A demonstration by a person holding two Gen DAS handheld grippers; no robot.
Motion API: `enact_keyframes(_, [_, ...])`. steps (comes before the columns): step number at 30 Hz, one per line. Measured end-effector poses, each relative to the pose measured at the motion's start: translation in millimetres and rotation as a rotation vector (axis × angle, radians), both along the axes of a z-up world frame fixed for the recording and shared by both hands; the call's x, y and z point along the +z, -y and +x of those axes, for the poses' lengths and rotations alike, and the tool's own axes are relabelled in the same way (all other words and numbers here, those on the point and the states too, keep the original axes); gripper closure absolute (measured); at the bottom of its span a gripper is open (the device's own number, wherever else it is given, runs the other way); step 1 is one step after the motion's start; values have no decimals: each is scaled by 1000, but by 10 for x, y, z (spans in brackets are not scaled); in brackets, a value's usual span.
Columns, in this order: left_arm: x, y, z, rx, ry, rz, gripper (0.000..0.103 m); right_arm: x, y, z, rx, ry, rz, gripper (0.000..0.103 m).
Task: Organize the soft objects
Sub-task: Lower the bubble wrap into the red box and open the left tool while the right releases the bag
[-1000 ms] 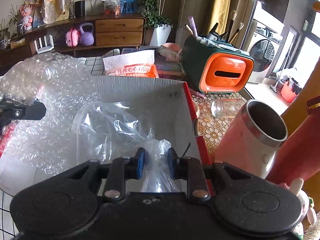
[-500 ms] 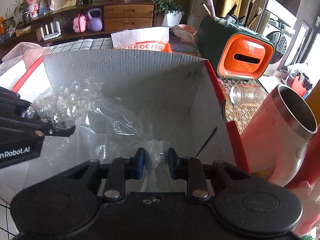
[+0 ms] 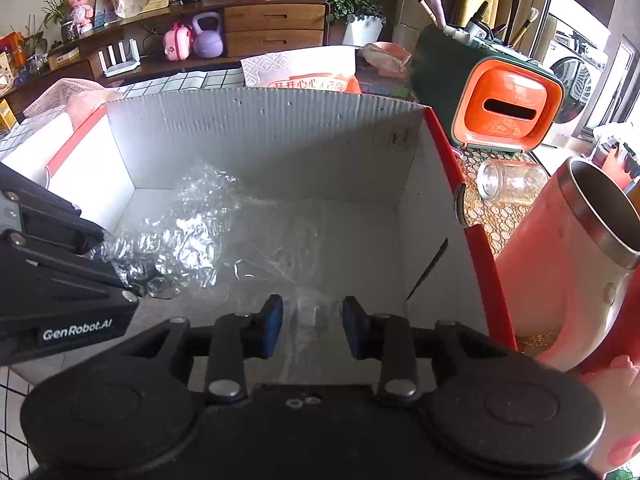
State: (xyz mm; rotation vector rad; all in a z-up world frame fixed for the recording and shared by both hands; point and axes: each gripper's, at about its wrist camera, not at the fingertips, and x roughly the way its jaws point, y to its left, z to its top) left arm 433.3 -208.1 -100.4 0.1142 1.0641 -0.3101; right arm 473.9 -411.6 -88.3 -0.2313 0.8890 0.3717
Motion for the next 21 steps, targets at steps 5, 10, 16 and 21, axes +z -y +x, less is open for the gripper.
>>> enact_keyframes(5, [26, -4, -35, 10, 1, 12, 91, 57, 29, -26, 6, 3, 6, 62])
enact_keyframes(10, [67, -17, -58, 24, 12, -1, 55, 130, 64, -87, 9, 13, 15, 54])
enact_keyframes(16, [131, -123, -80, 63, 15, -37, 36, 238, 192, -153, -3, 30, 43, 41])
enact_keyframes(21, [243, -145, -184, 56, 41, -57, 33, 363, 266, -277, 3, 51, 73, 36])
